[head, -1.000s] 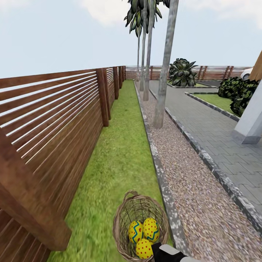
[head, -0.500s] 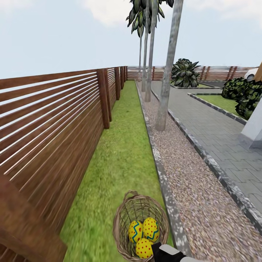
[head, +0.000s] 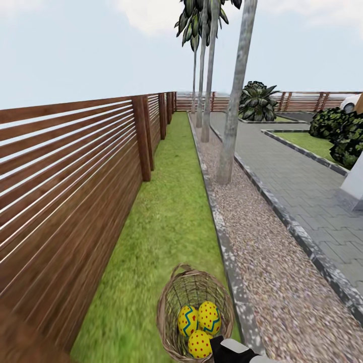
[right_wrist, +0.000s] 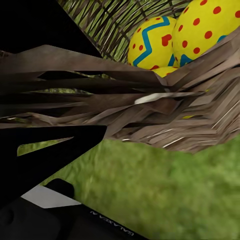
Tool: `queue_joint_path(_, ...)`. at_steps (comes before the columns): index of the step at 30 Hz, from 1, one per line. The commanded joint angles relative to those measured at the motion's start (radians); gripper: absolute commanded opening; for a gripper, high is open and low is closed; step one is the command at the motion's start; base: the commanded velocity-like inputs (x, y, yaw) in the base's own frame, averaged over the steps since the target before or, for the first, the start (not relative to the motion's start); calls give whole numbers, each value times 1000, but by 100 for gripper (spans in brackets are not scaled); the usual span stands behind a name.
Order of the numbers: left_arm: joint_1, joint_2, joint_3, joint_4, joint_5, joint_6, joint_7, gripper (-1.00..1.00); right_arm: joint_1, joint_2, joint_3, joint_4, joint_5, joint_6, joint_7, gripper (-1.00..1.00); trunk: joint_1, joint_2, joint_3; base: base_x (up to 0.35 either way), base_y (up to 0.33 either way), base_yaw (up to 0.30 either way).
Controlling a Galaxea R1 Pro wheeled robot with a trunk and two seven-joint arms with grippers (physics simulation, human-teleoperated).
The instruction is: Take the three Easter eggs out of the wicker basket on the lawn in the garden, then place them on the lawn next to a single tree (choose any tree) so that all three eggs are next to the same tree and none are left in the basket.
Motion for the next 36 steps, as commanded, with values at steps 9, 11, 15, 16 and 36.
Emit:
queue_joint_path(9,-1,1,1,2,11,2,-3,100,-1,0,3,1,-4,-7,-1,-100,1,-2,-2,325,54,0)
queue_joint_path(11,-1,1,1,2,11,2,-3,100,-1,0,3,1,-4,-7,-1,-100,1,-2,-1,325,74,30)
queue_joint_path(15,-1,1,1,2,11,2,-3,100,-1,0,4,1,-3,-7,-1,-100,1,-2,1,325,74,108)
queue_joint_path(16,-1,1,1,2,11,2,-3,100,-1,0,3,1,-3,-7,-1,-100,1,-2,1,325,74,51)
queue_joint_path(36,-1,2,1,2,11,2,-3,100,-1,0,3,1,-3,-7,-1,-100,1,-2,-1,325,73,-24)
